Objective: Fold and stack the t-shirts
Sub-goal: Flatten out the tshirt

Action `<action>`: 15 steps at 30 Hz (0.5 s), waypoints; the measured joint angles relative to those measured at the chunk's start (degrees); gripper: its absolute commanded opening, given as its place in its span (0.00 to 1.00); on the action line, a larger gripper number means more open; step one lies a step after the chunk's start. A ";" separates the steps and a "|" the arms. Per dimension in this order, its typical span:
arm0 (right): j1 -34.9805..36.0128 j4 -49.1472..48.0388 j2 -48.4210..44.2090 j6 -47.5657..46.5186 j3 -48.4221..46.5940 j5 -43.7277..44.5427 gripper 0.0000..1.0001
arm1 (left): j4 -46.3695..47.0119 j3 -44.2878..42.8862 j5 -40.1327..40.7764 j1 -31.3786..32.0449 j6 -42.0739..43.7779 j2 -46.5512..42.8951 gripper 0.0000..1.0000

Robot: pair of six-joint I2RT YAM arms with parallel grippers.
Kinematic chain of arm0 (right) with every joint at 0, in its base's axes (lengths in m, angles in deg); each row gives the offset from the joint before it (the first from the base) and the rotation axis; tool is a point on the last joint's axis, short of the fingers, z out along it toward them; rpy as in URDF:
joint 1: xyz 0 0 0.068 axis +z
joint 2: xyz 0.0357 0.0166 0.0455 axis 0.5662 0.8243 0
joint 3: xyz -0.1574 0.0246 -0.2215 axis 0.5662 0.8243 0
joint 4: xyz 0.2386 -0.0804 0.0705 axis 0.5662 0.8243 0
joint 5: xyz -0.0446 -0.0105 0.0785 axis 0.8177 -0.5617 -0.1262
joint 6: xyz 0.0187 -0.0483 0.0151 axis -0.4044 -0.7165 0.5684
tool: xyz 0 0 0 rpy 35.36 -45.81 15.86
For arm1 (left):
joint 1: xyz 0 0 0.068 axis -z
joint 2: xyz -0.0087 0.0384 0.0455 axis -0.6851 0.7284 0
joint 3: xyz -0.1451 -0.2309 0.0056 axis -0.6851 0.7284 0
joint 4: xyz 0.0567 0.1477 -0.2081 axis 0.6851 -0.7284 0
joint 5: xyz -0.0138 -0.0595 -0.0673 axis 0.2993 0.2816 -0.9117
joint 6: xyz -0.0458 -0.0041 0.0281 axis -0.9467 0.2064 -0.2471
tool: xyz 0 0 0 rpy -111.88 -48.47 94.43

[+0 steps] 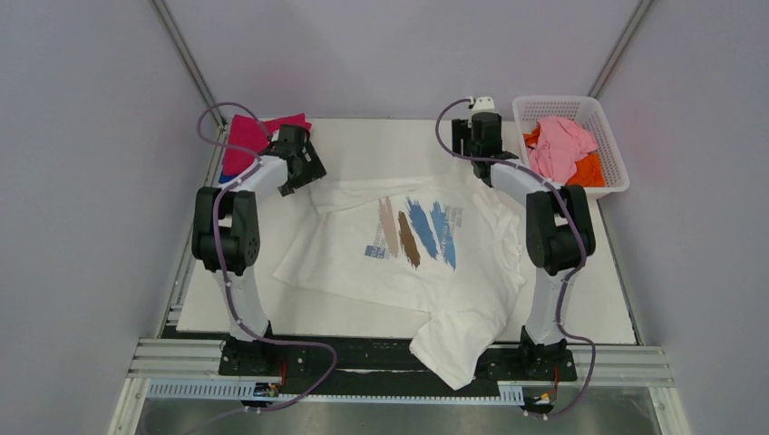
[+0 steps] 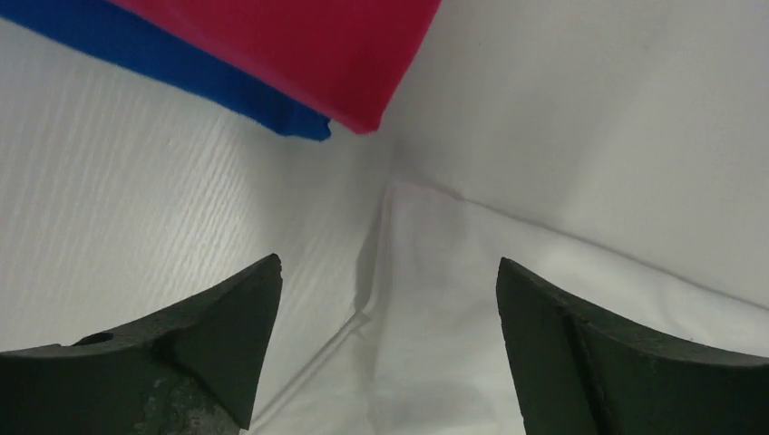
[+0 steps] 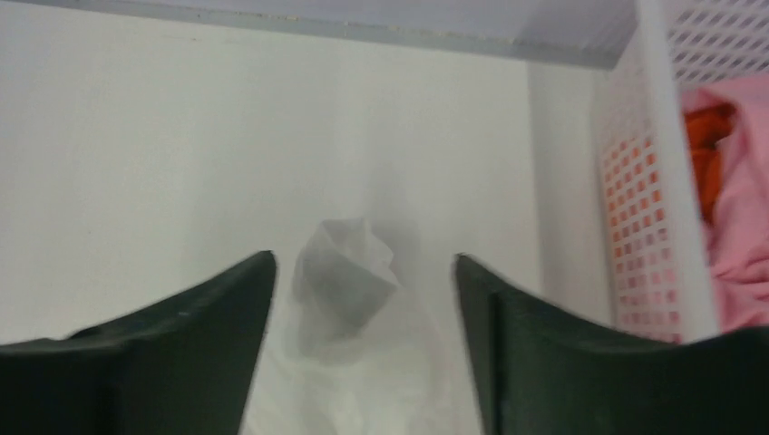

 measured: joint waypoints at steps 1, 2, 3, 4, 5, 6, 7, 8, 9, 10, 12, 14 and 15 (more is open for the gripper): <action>0.00 0.87 4.33 0.66 -3.32 0.61 0.95 | -0.46 -2.03 -0.13 -0.42 0.28 2.82 0.99; 0.00 1.49 8.02 1.36 -6.64 1.07 0.99 | -1.66 -4.48 -0.42 -0.74 0.17 5.14 1.00; 0.00 2.12 10.32 2.29 -9.01 1.42 1.00 | -2.75 -6.91 -0.79 -1.03 0.15 6.86 1.00; 0.00 3.26 11.87 3.06 -10.88 1.66 1.00 | -3.43 -8.96 -1.29 -1.22 0.24 7.72 1.00; 0.00 4.20 12.13 3.82 -11.69 1.70 1.00 | -3.67 -10.67 -1.79 -1.42 0.33 7.85 1.00; 0.02 4.81 11.80 4.66 -11.74 1.88 1.00 | -3.69 -11.69 -2.08 -1.51 0.35 7.52 1.00; 0.02 5.11 10.97 5.51 -11.74 1.95 1.00 | -3.56 -12.31 -2.45 -1.53 0.42 6.82 1.00; 0.00 5.40 9.94 6.36 -11.58 2.08 1.00 | -3.28 -12.44 -3.10 -1.49 0.44 5.60 1.00; 0.00 5.49 8.33 7.48 -10.71 2.23 1.00 | -3.32 -12.26 -3.48 -1.40 0.48 4.28 1.00; 0.02 5.95 4.98 9.09 -8.28 2.56 1.00 | -3.10 -11.65 -3.93 -1.25 0.50 2.78 1.00; 0.02 6.93 -0.46 11.54 -4.24 2.91 1.00 | -2.93 -8.96 -4.87 -0.81 0.55 -1.36 1.00; 0.00 8.92 -8.63 15.56 1.95 2.97 1.00 | -2.62 -5.05 -5.92 -0.13 0.55 -5.68 1.00; 0.00 10.08 -12.70 17.64 4.87 2.91 1.00 | -2.38 -3.06 -6.51 0.31 0.48 -7.58 1.00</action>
